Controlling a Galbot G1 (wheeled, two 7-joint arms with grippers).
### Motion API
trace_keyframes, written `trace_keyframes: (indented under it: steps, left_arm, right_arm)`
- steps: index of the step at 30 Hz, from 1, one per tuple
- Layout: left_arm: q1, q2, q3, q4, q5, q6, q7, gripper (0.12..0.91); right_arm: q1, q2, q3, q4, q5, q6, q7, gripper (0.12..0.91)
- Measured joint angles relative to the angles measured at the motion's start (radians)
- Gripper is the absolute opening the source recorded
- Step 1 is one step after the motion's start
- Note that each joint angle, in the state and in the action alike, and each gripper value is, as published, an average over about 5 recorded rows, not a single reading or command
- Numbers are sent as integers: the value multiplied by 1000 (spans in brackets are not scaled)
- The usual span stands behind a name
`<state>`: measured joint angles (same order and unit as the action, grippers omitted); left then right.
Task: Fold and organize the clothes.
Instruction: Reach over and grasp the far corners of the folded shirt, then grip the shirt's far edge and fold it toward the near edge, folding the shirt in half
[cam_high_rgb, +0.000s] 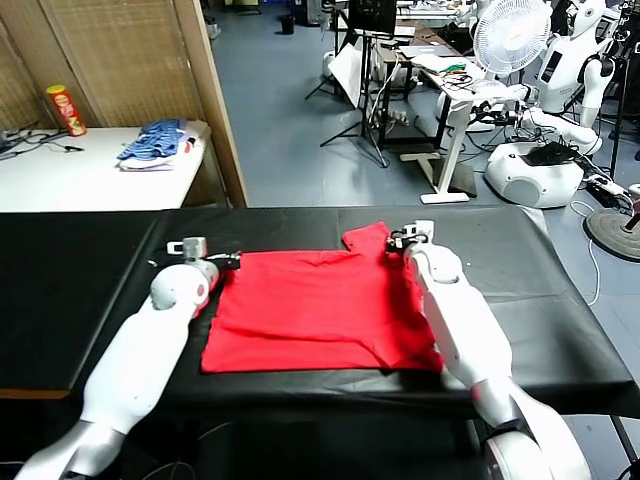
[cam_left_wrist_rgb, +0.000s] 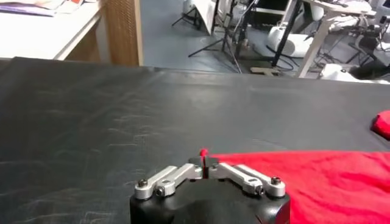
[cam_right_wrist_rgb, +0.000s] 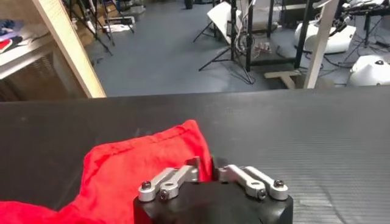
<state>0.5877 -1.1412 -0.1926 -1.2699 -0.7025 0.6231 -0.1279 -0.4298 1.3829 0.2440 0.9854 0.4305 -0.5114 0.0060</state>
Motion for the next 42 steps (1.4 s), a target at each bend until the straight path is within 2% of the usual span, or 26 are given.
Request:
trace_keyframes:
  steps: [6,12,18,25,29,36,42]
  left_arm:
    - [7,1,-11,-12,14,-12,1,127]
    - [47,29,-36,-84,17,-11,-3,127]
    - [121,68,-69,-241,8,-1,-39,127]
    - [265,110,-124,-456,9,16,-83,127]
    - [362,128,-159,-571,17,28,-99,127]
    - [515,148,-226,-721,79,50,-94,127]
    - [620,150,-260,-791,141,51,-89,127]
  right_arm:
    - [-51,-33,1,113,79,63,-8,122]
    - [-144,-98,22,309,182,25,20,122]
    - [-263,-190,48,507,242,-37,62,122]
    - [-387,-274,78,673,263,-132,120,122]
    - [-450,-309,95,753,272,-166,138,122]
    - [-558,-364,116,885,246,-221,147,122]
    - [-643,-385,113,973,207,-225,153,122]
